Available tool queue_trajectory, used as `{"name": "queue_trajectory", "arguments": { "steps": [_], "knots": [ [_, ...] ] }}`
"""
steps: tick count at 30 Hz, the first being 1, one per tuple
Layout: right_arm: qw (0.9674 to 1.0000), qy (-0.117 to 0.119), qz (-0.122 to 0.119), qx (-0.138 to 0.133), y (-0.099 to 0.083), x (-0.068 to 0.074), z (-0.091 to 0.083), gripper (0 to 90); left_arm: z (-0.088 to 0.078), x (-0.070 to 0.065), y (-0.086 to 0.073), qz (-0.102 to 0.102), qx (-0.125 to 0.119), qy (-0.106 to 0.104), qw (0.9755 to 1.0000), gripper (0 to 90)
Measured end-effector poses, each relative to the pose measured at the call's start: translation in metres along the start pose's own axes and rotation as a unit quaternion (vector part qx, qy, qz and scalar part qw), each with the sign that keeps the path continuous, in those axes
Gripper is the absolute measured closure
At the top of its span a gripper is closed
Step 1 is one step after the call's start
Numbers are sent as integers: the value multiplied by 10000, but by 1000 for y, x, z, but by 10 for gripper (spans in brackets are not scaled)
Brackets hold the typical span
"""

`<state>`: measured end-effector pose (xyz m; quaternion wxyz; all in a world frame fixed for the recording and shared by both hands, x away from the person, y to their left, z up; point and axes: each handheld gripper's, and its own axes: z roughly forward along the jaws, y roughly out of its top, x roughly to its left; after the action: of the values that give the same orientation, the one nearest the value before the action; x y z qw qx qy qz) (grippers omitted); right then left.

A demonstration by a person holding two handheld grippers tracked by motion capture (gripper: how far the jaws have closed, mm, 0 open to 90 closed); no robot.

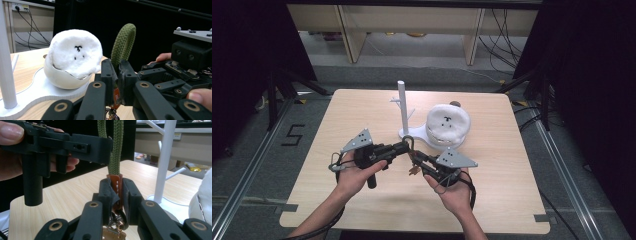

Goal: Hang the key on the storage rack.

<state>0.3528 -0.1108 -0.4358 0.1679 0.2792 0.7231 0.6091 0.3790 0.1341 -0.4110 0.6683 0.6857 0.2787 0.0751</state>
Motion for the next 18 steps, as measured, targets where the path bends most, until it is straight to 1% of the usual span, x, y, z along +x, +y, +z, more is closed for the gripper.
{"name": "queue_trajectory", "arguments": {
  "steps": [2,3,4,5,6,7,8,9,11,12,13,14,15,16,17,18],
  "knots": [
    [10000,28,-48,-36,1,0,1,787,-1,0,1,25,3,3,10000,836],
    [10000,-11,-11,1,1,1,0,781,-1,-1,1,34,-14,22,10000,837],
    [9999,-35,-124,3,2,-1,0,754,-2,0,2,76,-9,57,10000,839],
    [9998,-48,-187,15,3,-2,0,722,-3,0,2,113,-3,90,9999,839],
    [10000,8,-27,45,2,-1,2,698,-3,1,3,130,7,115,9998,839],
    [10000,0,-7,98,2,-2,1,690,-4,1,4,151,2,154,9998,839],
    [9999,-55,-12,105,1,-3,1,678,-5,2,4,167,4,195,9997,839],
    [9997,-147,-95,159,1,-4,-1,663,-6,3,5,200,14,235,9995,839],
    [9998,-133,-44,167,1,-5,-1,641,-7,6,6,244,12,319,9992,839],
    [9996,-162,-129,174,1,-7,-2,634,-8,6,6,248,16,369,9990,839],
    [9997,-154,-41,175,0,-6,-2,629,-8,7,6,270,20,403,9988,839],
    [9997,-158,-48,206,-1,-7,-3,624,-8,9,6,277,-52,362,9989,839],
    [9996,-163,-59,231,-1,-8,-4,620,-9,9,6,273,-8,430,9987,839],
    [9995,-209,37,249,-2,-7,-6,618,-10,10,6,293,19,469,9985,840],
    [9994,-229,-63,251,-2,-9,-6,616,-11,11,6,297,23,490,9984,839],
    [9993,-240,-5,274,-3,-9,-8,615,-11,12,6,292,23,505,9983,840]
  ]
}}
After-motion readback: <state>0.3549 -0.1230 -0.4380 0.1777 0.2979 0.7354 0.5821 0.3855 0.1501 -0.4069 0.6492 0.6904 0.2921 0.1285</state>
